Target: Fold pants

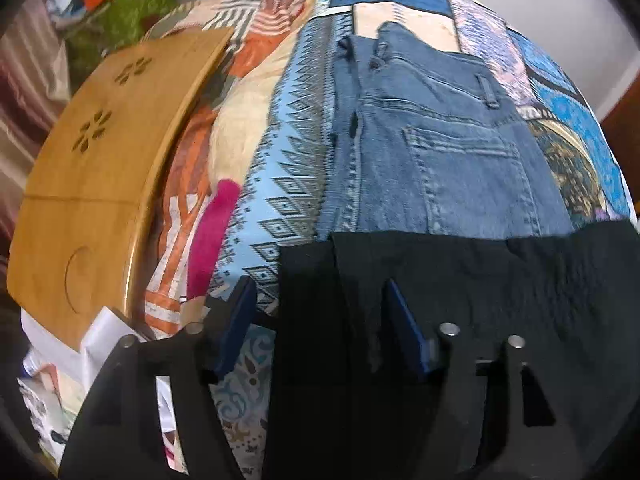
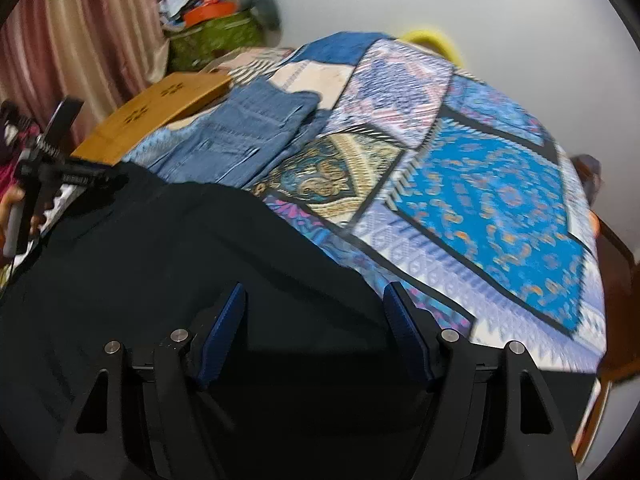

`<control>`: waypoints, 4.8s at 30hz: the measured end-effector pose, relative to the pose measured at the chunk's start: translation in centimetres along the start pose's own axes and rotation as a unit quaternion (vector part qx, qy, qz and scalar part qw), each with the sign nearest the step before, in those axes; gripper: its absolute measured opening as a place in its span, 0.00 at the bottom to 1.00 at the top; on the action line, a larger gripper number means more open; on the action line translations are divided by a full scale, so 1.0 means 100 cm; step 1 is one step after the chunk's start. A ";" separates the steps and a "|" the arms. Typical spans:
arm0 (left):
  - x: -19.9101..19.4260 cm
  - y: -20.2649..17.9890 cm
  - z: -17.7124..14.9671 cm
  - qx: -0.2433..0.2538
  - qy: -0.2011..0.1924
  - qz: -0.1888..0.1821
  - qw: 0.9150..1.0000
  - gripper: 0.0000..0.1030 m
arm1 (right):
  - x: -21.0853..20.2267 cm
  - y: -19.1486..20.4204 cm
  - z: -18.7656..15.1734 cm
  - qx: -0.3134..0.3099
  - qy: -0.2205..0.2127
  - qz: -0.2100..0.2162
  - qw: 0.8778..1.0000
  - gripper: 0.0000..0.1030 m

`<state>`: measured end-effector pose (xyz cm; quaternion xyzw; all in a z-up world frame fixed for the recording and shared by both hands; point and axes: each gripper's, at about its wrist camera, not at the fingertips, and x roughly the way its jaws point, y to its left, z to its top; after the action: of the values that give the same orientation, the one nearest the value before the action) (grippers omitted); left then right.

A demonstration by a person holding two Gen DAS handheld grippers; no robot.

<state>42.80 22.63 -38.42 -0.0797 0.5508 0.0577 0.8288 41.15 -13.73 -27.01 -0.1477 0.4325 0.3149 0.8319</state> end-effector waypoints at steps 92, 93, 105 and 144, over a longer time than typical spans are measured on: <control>-0.237 0.022 -0.216 0.042 -0.113 0.088 0.989 0.59 | -0.193 0.083 -0.136 0.130 -0.139 -0.009 0.982 0.25; -0.240 0.017 -0.210 0.045 -0.116 0.085 0.989 0.61 | -0.189 0.076 -0.130 0.132 -0.134 -0.012 0.982 0.35; -0.205 -0.066 -0.121 0.079 -0.128 0.050 0.987 0.89 | -0.120 0.020 -0.072 0.135 -0.091 -0.015 0.987 0.62; -0.173 -0.161 -0.119 0.173 -0.095 0.011 0.980 0.89 | -0.152 -0.047 -0.090 0.204 -0.148 -0.009 0.968 0.09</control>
<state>28.31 4.42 -25.86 0.0764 0.4719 -0.0222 0.8780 32.08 -27.93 -20.05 0.0695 0.3579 0.2310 0.9021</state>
